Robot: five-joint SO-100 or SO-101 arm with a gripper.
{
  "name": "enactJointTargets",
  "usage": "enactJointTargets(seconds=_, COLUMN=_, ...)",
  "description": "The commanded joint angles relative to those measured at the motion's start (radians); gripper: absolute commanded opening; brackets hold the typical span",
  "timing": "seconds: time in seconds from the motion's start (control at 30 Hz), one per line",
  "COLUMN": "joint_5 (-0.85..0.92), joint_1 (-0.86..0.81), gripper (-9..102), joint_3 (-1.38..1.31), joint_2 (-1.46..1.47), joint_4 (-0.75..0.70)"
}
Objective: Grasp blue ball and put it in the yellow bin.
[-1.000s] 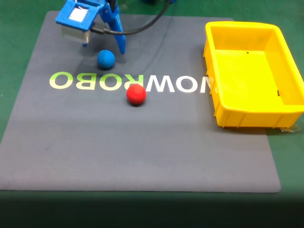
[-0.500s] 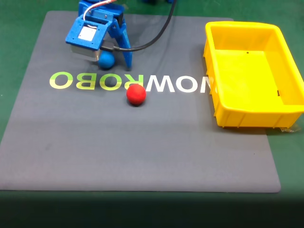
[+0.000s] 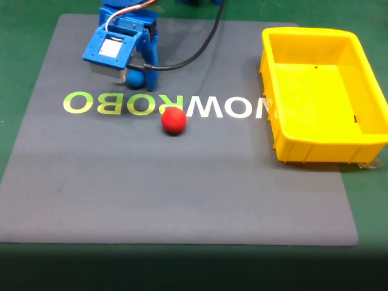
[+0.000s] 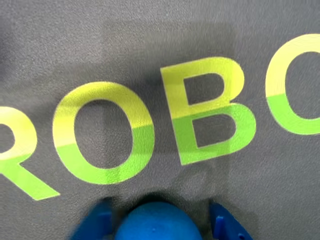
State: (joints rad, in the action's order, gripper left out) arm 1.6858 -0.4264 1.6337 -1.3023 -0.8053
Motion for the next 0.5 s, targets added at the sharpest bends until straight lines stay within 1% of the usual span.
enactJointTargets(seconds=0.0, joint_5=-0.014, joint_1=0.012, gripper=7, joint_3=-0.063, joint_2=-0.011, joint_4=0.026)
enactJointTargets(seconds=0.07, joint_5=-0.021, joint_1=0.018, gripper=0, joint_3=-0.063, joint_2=-0.009, joint_4=0.025)
enactJointTargets(seconds=0.47, joint_5=-0.025, joint_1=0.037, gripper=0, joint_3=-0.063, joint_2=-0.064, joint_4=0.026)
